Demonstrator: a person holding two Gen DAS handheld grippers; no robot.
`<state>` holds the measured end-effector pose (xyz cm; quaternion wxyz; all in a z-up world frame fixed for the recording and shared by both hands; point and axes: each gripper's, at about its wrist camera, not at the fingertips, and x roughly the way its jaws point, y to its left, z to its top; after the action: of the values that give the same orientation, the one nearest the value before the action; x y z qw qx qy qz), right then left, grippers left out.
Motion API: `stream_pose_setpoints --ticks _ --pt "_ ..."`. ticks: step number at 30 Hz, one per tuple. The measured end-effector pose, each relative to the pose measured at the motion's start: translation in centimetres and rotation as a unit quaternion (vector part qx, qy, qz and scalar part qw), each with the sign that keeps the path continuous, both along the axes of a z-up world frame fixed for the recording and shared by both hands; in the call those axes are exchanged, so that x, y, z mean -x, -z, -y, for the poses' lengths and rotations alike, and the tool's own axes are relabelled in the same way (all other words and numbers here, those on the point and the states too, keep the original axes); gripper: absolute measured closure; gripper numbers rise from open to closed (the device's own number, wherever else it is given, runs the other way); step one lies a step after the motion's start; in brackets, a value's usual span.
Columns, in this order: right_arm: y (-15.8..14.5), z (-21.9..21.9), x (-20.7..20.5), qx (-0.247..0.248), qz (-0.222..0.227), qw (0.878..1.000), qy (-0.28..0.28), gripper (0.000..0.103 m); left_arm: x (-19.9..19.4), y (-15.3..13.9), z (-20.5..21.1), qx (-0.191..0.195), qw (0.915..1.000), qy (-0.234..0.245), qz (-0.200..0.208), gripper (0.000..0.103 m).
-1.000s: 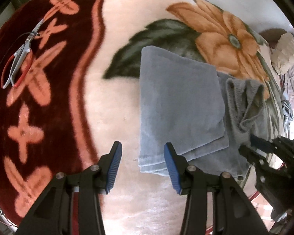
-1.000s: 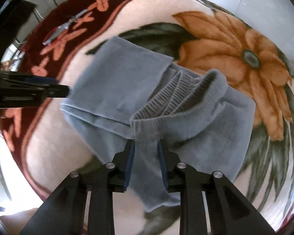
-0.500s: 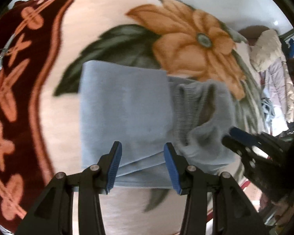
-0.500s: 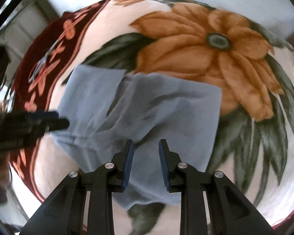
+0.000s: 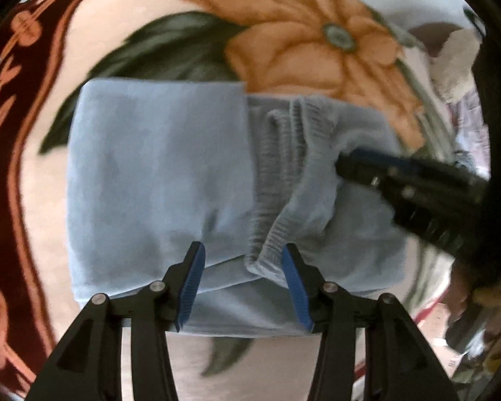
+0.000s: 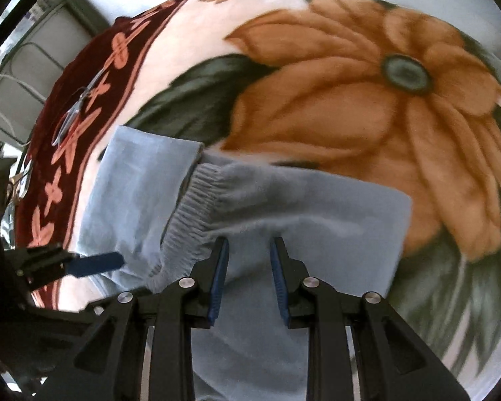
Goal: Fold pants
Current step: 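Fold the waistband over onto the folded legs with the right gripper and release, then grasp the folded pants edge with the right gripper and lift it over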
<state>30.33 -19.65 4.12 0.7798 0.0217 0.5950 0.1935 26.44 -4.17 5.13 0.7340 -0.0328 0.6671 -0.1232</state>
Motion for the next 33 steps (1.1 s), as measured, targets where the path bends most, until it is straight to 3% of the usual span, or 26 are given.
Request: stream_pose_setpoints --ticks 7,14,17,20,28,33 --pt "2.6 -1.1 -1.6 0.01 -0.015 1.0 -0.018 0.076 0.4 1.4 -1.5 -0.001 0.9995 -0.031 -0.009 0.051" --pt "0.5 0.1 -1.2 0.004 -0.018 1.0 0.002 0.076 0.4 1.1 -1.2 -0.008 0.9996 -0.026 -0.009 0.05" --pt "-1.6 2.1 0.2 0.001 -0.003 0.999 0.043 0.065 0.5 0.6 -1.7 -0.007 0.9995 -0.03 -0.013 0.051" --pt "-2.2 4.4 1.8 -0.008 -0.011 0.996 0.087 0.063 0.8 -0.2 -2.4 -0.008 0.9994 -0.032 -0.007 0.051" --pt "0.8 9.3 7.0 -0.053 -0.097 0.975 0.191 0.062 1.6 -1.1 -4.4 -0.018 0.9986 -0.049 -0.002 0.051" --pt "2.9 9.3 8.0 -0.081 -0.127 0.965 0.217 0.062 1.9 -1.0 -5.3 -0.028 0.9982 -0.053 -0.001 0.051"
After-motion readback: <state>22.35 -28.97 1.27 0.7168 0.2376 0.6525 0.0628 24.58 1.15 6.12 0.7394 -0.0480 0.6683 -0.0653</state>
